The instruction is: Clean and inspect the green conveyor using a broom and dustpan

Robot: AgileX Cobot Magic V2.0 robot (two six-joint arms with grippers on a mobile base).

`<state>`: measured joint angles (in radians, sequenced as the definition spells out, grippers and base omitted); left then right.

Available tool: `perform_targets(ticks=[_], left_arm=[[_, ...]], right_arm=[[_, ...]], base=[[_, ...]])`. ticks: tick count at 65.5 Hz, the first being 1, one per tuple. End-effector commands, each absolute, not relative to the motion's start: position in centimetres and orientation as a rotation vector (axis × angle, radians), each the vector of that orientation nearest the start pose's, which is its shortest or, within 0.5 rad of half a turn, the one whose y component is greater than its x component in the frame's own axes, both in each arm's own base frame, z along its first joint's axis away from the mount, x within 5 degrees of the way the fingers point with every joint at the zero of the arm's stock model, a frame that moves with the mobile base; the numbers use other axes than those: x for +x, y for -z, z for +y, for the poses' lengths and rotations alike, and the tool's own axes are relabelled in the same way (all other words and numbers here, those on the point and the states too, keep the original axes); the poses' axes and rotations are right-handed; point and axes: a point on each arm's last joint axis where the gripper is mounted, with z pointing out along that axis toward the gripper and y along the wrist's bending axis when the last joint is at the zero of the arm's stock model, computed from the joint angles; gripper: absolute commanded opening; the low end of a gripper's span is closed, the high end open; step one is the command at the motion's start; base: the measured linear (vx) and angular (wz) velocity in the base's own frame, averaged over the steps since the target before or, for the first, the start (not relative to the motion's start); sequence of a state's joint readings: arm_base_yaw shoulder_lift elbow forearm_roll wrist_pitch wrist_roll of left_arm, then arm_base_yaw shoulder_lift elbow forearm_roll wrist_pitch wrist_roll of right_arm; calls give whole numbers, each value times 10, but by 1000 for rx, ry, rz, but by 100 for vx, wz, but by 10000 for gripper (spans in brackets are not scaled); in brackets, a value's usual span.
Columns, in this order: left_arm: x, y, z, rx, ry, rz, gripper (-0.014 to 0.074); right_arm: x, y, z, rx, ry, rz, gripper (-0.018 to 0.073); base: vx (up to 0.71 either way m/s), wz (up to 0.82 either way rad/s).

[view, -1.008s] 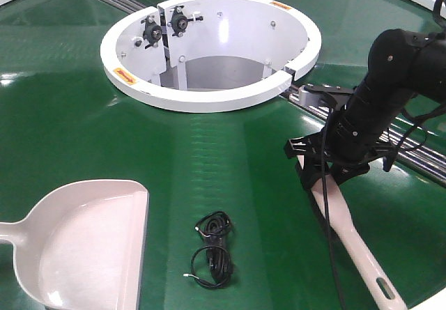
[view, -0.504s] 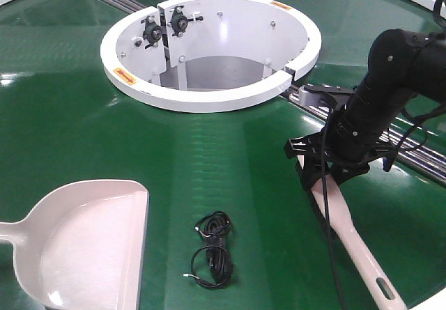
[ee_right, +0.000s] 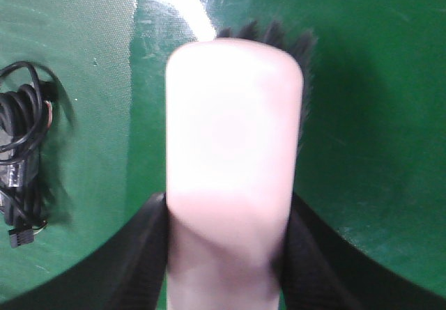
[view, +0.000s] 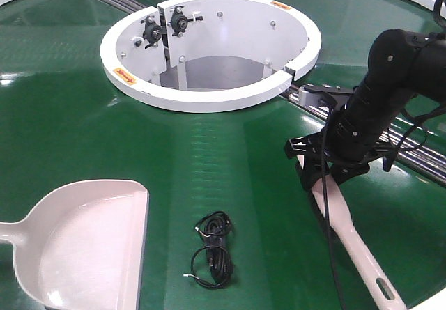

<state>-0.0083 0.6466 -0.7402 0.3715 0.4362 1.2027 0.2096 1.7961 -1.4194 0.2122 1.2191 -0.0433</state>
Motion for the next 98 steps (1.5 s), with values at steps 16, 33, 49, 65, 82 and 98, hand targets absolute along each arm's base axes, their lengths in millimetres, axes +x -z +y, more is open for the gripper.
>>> perform_targets(ticks=[16, 33, 49, 65, 82, 98], left_arm=[[137, -377, 24, 1436, -1207, 1727, 576], [174, -367, 30, 1703, -958, 2153, 576], [215, -345, 30, 1925, -791, 2321, 576], [245, -312, 29, 2110, -662, 2355, 576], [263, -281, 36, 2120, -473, 2464, 576], [271, -267, 43, 2170, -465, 2505, 576]], right_arm=[[333, -276, 90, -301, -350, 3044, -5], [333, -276, 90, -301, -350, 3042, -5], [333, -276, 90, -301, -350, 3043, -5], [333, -276, 90, -303, -350, 3043, -5], [333, -276, 90, -303, -350, 3043, -5], [333, -276, 90, -303, -350, 3043, -5]], base=[[0, 0], [0, 0], [0, 0], [0, 0], [0, 0], [0, 0]])
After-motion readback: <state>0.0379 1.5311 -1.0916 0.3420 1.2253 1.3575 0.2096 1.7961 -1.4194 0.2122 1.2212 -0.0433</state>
